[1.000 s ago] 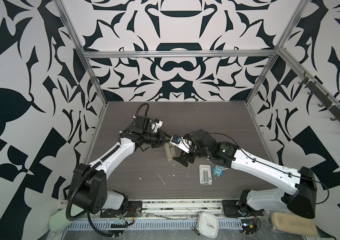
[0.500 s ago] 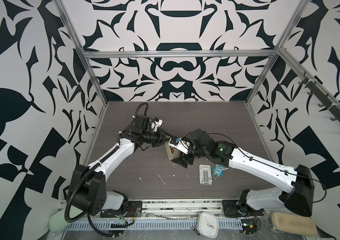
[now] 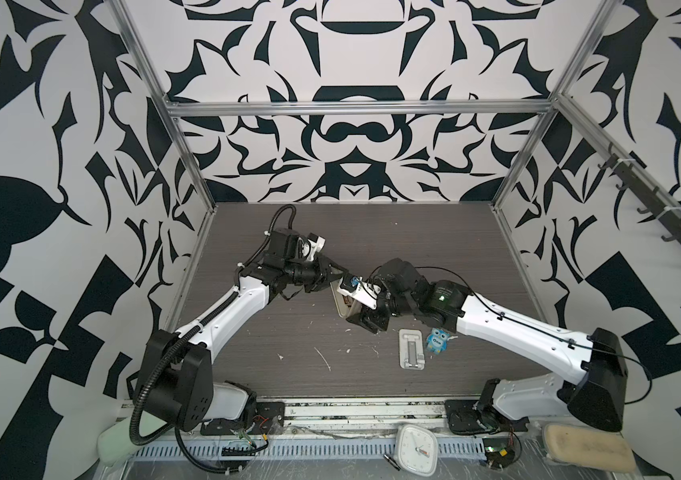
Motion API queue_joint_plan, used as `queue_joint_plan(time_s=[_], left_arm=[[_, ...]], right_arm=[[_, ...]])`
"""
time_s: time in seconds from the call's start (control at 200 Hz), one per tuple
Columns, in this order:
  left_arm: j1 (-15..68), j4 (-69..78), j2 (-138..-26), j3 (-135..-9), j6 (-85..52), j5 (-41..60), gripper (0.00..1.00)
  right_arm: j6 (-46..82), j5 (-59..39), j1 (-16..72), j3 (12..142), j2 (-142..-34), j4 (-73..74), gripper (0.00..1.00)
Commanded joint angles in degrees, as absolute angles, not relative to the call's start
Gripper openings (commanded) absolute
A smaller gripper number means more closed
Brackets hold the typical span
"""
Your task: Load the batteries into the remote control
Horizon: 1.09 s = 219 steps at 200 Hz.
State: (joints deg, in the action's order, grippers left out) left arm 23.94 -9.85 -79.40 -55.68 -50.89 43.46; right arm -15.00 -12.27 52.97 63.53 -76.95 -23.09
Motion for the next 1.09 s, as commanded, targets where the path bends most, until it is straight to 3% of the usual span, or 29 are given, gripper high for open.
queue_joint_plan(time_s=[0.0,0.26,0.5,0.635,1.09], left_arm=[[23.8,-8.3,-78.0,-54.5,-51.7,44.9,0.0],[23.8,-7.7,-78.3,-54.4,-52.3,44.9,0.0],[23.8,-7.9,-78.7,-54.6,-52.4,44.9,0.0],[23.3,-9.7,-79.0,-54.6,-51.6,42.7,0.0],[14.7,-13.7,-75.3,-48.2,-50.0,37.2,0.0]], right_arm=[[-15.3,-12.4,52.8,66.2,-76.9,-22.3,0.64],[-15.6,-12.4,52.8,66.8,-77.2,-22.8,0.48],[-15.4,-12.1,52.8,66.5,-77.1,-23.0,0.4],[-15.0,-11.1,52.7,65.8,-76.2,-23.1,0.43],[-10.8,-8.9,50.0,64.6,-73.8,-24.4,0.68]])
